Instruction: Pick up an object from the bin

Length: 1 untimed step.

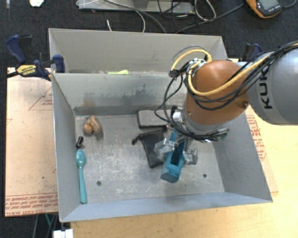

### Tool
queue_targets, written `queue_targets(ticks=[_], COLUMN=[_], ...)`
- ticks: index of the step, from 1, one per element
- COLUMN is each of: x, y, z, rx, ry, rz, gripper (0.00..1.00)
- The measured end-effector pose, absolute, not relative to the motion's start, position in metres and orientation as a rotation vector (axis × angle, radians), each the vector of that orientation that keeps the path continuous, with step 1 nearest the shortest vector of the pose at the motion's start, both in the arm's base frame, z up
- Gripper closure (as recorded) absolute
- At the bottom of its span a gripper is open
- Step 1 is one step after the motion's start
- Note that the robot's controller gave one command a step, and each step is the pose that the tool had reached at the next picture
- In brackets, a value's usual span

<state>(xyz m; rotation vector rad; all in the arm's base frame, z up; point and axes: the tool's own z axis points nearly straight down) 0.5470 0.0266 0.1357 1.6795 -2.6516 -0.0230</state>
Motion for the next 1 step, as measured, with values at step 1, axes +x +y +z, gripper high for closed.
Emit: queue_targets(ticks=[1], x=[0.5612], y=[0.0167], z=[0.1978], rx=[1.672], ry=[-2.667], rz=[-0.022], gripper=[1.0])
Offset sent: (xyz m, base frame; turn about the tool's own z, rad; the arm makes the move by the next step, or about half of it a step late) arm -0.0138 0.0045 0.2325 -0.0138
